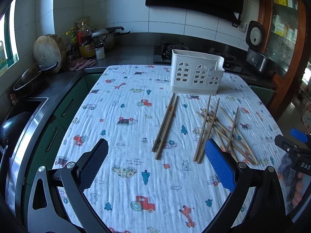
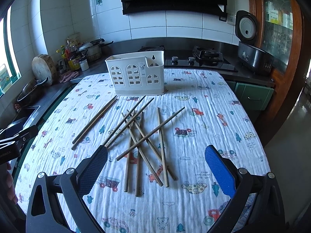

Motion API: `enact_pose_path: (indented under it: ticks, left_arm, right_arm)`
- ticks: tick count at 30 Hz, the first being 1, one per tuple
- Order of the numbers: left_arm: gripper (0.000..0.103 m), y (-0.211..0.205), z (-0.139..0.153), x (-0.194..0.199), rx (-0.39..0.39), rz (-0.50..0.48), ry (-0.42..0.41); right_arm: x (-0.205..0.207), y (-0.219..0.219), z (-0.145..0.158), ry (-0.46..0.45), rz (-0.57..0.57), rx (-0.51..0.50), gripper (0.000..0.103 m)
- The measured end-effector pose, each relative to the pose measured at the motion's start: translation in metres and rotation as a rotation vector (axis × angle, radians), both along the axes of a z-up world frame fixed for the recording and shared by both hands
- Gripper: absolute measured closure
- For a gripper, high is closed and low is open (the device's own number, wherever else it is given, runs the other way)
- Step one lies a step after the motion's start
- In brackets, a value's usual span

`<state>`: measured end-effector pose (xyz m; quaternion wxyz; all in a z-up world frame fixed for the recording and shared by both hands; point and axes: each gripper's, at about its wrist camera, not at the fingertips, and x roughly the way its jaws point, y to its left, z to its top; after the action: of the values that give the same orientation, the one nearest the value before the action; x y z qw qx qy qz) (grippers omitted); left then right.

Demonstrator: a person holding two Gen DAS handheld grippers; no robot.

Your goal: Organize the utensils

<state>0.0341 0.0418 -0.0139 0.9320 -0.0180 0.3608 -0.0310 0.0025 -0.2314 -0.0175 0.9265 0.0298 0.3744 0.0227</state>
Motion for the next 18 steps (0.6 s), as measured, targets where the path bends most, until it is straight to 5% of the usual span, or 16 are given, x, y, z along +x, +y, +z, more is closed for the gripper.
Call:
enact_pose_path:
  ticks: [14, 18]
  left_arm:
    - [0.009, 0.003, -0.014, 0.02, 0.015, -0.02, 0.025]
    - [0.014, 0.007, -0.018, 0.029, 0.0, -0.033, 0.049]
  right_arm:
    - [0.019, 0.0, -0.016, 0.029, -0.025, 0.018, 0.007]
    - [0.027, 0.001, -0.021, 0.047, -0.032, 0.027, 0.019]
